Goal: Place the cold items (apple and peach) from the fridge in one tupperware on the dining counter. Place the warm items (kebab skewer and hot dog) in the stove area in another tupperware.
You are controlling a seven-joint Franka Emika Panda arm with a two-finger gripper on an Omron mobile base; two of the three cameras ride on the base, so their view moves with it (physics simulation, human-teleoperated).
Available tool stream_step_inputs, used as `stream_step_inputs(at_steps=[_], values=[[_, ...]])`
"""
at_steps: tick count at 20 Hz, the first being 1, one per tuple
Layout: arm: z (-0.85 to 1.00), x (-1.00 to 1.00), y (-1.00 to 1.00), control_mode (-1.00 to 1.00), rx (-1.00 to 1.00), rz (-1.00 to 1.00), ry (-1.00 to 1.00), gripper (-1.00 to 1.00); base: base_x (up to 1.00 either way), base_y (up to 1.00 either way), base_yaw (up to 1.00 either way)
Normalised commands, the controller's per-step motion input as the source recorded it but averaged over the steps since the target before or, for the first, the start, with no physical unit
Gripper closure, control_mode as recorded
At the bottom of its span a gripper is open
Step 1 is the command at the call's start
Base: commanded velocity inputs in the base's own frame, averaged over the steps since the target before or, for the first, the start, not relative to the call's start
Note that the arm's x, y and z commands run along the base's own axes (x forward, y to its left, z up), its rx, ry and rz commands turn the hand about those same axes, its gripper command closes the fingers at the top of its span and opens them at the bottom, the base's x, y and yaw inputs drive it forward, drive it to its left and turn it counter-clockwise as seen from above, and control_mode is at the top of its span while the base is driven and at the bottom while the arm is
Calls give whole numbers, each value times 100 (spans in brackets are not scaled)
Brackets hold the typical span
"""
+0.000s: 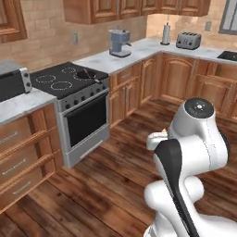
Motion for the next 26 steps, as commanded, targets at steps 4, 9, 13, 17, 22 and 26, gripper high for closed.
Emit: stream_step_inputs(at_steps=[4,9,13,17,22,26], values=[[0,0,0,100,0,0,0,100,-100,0,-52],[0,0,0,100,0,0,0,100,-100,-1,-47],[0,0,0,100,0,0,0,100,-100,-14,-43],[0,0,0,100,0,0,0,100,-100,-19,-41],[0,0,0,100,0,0,0,100,-100,-24,-39],[0,0,0,100,0,0,0,100,-100,-31,-36]])
